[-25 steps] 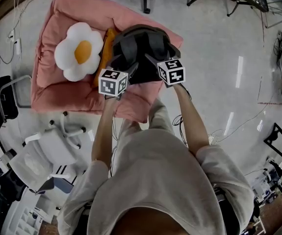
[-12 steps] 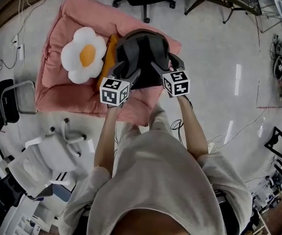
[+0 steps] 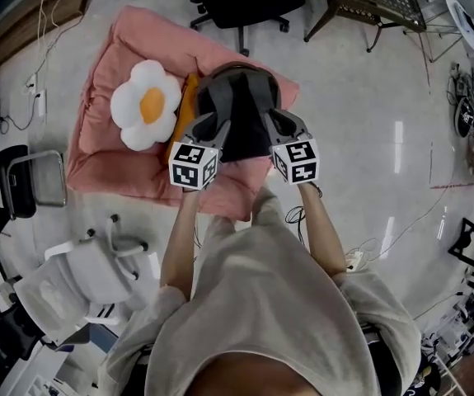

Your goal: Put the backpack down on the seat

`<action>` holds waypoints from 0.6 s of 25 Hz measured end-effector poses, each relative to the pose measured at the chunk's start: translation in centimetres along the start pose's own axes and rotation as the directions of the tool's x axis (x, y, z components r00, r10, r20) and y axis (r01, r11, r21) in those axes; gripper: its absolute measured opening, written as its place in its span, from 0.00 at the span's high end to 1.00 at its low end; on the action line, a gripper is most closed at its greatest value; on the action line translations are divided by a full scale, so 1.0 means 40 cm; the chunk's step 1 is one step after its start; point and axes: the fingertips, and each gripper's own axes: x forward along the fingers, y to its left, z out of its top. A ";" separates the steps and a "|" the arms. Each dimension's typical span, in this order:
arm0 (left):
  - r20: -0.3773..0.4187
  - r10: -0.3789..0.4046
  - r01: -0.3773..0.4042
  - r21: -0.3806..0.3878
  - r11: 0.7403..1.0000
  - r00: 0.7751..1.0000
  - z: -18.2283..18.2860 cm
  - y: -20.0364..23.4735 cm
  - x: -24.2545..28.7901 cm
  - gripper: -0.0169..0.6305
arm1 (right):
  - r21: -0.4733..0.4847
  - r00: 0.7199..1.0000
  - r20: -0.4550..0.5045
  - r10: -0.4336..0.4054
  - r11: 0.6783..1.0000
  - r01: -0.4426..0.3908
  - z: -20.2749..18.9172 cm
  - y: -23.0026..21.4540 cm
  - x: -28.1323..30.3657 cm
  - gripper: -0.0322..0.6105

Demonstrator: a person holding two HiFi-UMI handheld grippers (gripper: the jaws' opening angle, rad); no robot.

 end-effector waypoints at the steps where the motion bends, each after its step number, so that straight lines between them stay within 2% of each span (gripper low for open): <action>1: 0.007 0.005 -0.006 0.011 1.000 1.000 0.009 -0.002 -0.008 0.83 | -0.010 1.000 0.011 -0.002 1.000 0.002 0.013 0.006 -0.014 0.94; 6: 0.037 0.025 -0.027 0.035 0.999 0.999 0.037 -0.013 -0.052 0.92 | -0.033 0.998 0.062 0.014 0.999 -0.012 0.060 0.036 -0.083 0.95; 15: 0.076 0.011 -0.017 0.075 0.997 0.997 0.095 -0.047 -0.110 0.93 | -0.040 0.994 0.110 -0.020 0.999 0.024 0.120 0.048 -0.149 0.95</action>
